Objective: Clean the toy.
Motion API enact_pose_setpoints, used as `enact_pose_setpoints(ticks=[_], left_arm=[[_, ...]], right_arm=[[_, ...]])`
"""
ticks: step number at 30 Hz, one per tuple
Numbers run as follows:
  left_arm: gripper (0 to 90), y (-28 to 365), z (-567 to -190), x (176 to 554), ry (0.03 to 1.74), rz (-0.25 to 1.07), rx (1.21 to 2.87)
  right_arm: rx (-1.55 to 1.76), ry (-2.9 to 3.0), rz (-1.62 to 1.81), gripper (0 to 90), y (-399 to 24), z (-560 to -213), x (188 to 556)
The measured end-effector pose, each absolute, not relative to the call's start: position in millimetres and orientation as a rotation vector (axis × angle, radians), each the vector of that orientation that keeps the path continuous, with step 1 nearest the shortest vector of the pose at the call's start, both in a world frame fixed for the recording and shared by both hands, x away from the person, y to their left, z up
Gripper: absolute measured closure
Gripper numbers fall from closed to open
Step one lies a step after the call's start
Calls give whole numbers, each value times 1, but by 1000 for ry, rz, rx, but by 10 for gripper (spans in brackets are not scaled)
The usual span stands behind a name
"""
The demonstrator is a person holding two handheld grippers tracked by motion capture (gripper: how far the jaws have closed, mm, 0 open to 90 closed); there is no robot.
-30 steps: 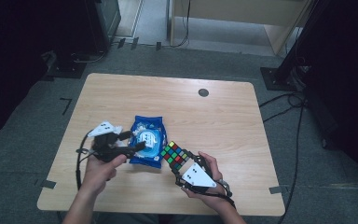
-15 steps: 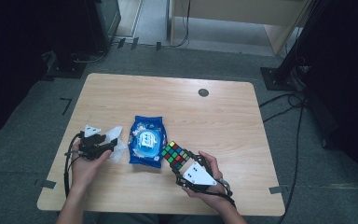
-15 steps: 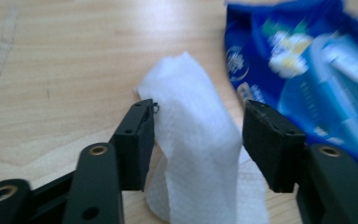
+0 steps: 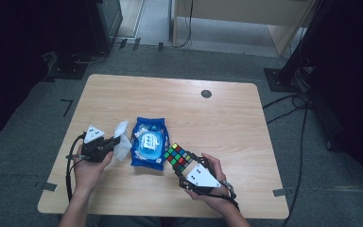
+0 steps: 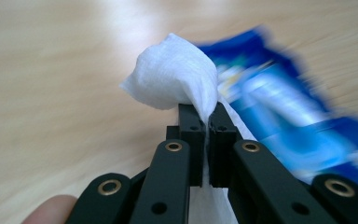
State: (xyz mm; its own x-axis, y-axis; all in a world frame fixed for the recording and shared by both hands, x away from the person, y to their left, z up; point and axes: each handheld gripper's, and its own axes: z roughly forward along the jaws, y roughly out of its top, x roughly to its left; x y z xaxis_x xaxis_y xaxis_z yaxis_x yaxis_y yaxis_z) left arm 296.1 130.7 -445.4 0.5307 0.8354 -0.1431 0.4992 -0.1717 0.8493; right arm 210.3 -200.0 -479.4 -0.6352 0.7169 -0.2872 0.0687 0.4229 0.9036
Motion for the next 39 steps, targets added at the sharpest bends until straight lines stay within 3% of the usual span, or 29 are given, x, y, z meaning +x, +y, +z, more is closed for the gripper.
enact_pose_setpoints(ticks=[8, 15, 21, 27, 36, 39], left_arm=[[880, 68, -407, 256, 729, 331, 1781], [880, 24, -407, 236, 567, 174, 1830], [880, 23, -419, 243, 627, 178, 1845], [878, 23, -427, 246, 688, 335, 1901], [877, 39, -435, 259, 830, 461, 1913], [878, 45, -428, 258, 816, 388, 1856]], right_arm=[[658, 2021, 1250, 345, -195, -480, 209], [644, 2028, 1257, 345, -190, -481, 206], [641, 2014, 1268, 345, -191, -478, 205], [633, 2029, 1253, 345, -190, -479, 204], [614, 2022, 1269, 345, -190, -476, 203], [620, 2024, 1268, 345, -191, -477, 203]])
